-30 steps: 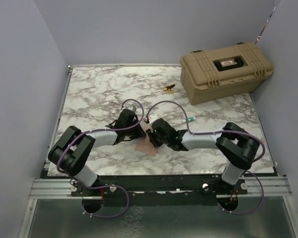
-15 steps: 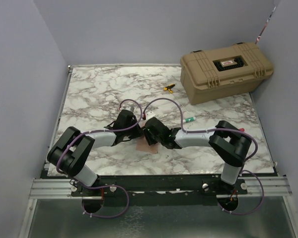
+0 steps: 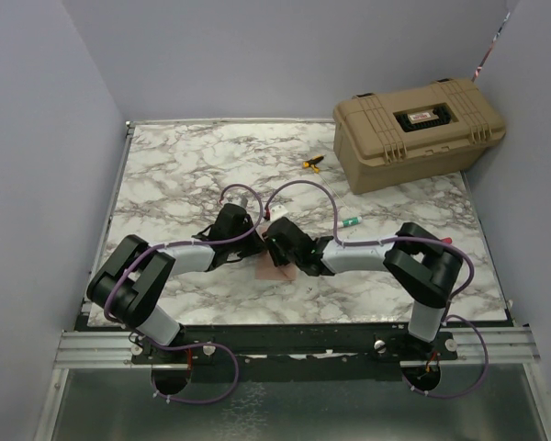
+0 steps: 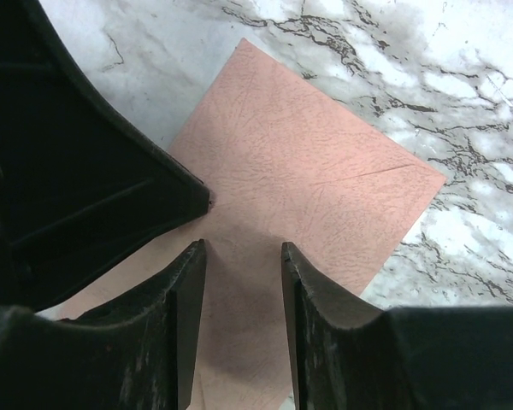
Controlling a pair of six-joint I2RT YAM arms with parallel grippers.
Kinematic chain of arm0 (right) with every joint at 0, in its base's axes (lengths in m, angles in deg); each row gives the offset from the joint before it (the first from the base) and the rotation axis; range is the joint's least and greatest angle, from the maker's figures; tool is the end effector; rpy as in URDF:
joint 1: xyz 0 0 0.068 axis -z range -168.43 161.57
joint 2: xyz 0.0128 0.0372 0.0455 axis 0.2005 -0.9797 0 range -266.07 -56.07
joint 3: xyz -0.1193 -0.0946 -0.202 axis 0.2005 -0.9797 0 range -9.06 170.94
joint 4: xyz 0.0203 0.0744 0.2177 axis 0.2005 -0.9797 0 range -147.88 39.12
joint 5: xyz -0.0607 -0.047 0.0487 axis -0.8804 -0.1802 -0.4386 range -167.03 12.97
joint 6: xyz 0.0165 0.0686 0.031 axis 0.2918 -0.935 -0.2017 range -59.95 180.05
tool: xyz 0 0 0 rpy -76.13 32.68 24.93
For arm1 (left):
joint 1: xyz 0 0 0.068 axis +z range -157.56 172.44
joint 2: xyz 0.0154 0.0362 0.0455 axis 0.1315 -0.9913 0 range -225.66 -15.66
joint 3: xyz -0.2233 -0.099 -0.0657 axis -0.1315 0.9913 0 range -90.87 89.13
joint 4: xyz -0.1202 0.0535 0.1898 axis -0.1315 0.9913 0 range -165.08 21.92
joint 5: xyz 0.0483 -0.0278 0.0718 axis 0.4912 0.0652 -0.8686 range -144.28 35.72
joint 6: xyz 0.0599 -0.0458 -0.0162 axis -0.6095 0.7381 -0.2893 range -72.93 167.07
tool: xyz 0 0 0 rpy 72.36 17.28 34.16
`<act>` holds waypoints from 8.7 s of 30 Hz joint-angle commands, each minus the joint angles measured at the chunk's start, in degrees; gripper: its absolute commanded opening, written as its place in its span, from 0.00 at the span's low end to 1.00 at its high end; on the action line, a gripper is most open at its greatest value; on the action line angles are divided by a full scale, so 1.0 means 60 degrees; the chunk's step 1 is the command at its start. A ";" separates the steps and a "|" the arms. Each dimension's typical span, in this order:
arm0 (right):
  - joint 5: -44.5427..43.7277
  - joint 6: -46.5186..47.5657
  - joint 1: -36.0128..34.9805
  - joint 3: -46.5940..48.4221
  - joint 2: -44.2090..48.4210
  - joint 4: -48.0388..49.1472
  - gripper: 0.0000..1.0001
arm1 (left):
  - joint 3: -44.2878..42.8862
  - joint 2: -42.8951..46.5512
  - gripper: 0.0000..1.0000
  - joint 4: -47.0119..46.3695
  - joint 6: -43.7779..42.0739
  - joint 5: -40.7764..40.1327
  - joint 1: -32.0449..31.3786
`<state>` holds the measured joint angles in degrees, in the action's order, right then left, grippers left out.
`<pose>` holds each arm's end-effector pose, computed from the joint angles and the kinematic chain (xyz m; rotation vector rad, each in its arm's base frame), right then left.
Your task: Place the letter into the envelope and seal it
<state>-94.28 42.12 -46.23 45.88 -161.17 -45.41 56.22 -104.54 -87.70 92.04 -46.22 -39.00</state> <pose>0.2096 0.2964 0.1281 -0.6537 2.2347 0.3172 0.2381 -0.1563 0.1192 -0.2161 2.4598 -0.7946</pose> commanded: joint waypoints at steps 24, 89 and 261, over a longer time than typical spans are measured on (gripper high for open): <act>0.0629 -0.0612 -0.0620 -0.1300 0.0466 -0.3374 0.25 | 0.0285 -0.0416 0.00 0.1840 0.0064 -0.1005 -0.0059; 0.2319 -0.2349 0.1502 0.2286 -0.1317 -0.3039 0.09 | 0.0269 -0.0281 0.00 0.1748 -0.0849 -0.0279 -0.0297; 0.6329 -0.5858 0.5386 -0.1983 0.6037 0.3234 0.06 | -0.2971 0.1704 0.92 -0.1788 0.0228 0.1937 -0.0891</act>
<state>-66.55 8.83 -14.19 35.49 -125.59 -38.81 40.70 -92.50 -93.86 90.23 -36.43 -43.87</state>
